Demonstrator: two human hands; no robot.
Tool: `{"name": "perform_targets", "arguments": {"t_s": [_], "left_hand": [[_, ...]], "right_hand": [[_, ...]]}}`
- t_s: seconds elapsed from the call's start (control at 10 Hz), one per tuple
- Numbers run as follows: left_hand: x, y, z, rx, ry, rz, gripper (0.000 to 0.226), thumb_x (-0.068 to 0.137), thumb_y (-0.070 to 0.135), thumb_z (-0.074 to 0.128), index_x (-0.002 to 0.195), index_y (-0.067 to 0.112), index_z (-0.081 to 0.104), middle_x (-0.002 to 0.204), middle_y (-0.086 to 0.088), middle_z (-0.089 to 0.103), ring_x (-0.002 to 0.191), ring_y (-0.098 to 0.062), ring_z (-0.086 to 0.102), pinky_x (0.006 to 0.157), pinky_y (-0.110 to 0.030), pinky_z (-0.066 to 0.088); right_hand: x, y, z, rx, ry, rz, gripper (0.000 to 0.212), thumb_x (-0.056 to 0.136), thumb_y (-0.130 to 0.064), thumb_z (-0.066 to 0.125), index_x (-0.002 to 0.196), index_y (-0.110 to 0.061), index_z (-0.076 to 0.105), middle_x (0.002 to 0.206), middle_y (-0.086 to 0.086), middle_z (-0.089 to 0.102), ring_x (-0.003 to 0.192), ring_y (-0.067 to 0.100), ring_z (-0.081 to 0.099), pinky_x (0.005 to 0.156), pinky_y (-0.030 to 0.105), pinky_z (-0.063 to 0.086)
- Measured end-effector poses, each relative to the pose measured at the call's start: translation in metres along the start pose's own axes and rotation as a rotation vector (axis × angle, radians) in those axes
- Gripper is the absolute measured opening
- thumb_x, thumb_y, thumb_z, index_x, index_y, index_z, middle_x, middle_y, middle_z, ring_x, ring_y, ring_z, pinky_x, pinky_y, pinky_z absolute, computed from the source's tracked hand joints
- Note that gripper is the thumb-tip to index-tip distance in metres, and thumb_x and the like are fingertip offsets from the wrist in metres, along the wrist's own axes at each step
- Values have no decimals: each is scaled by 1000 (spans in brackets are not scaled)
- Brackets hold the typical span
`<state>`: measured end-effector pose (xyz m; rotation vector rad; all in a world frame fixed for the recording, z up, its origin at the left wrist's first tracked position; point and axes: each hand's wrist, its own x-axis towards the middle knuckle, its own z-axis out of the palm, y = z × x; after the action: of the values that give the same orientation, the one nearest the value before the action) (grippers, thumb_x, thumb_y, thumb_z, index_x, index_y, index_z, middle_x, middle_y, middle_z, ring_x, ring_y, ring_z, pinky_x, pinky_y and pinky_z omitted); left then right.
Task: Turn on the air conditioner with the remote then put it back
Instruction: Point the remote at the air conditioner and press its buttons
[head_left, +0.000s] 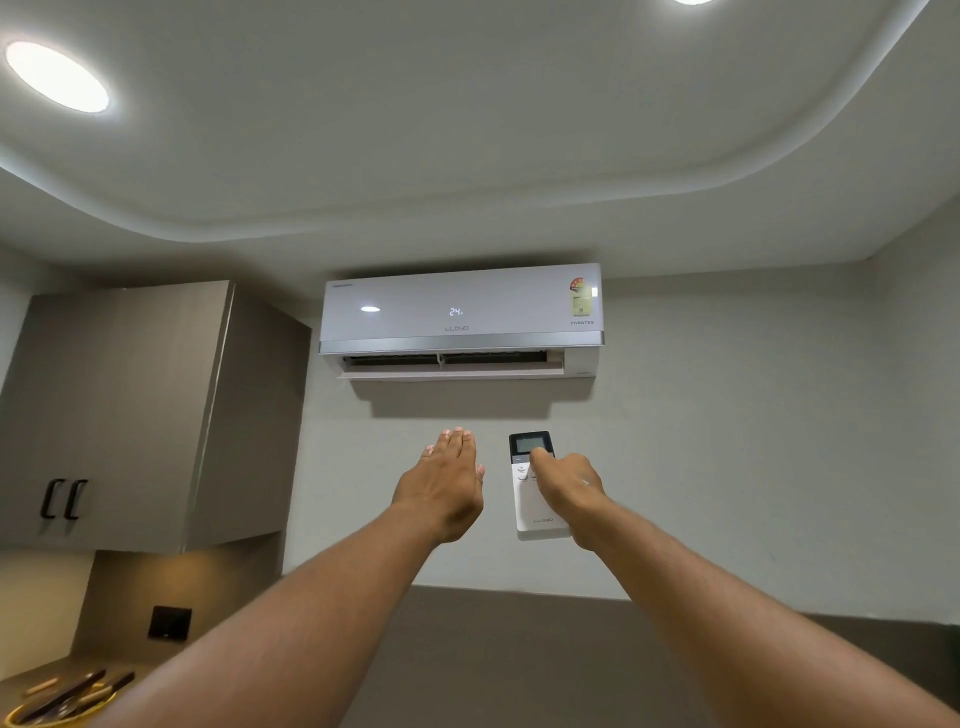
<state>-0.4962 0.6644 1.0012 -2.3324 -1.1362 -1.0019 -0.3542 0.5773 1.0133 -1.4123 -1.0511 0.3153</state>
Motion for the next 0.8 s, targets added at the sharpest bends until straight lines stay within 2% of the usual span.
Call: {"name": "perform_targets", "arguments": {"t_s": [0.3,0.5,0.8], "left_hand": [[0,-4,-3,4,2,-7,58,101,35,15,151,9,2,161,-7,1,147,-19,0,116,-34,4],[-1,-5,-1,5,0,-6,58,101,34,15,151,9,3,161,-7,2,147,-19,0,116,-34,4],[-5,-9,3,5,-11,-9,58,101,35,15,152,9,3,161,-7,1,147,-19,0,116,-33,3]], "right_hand": [[1,-1,1,11,-7,10,22,84,-30,46,76,-12,56,77,9,62,62,24,58,53,25,42],[2,1,4,26,-19,29,22,83,-30,47,83,-11,59,79,9,63,62,24,58,52,24,41],[3,4,6,26,-22,30,25,82,-31,48,81,-9,60,82,11,65,65,28,61,56,26,45]]}}
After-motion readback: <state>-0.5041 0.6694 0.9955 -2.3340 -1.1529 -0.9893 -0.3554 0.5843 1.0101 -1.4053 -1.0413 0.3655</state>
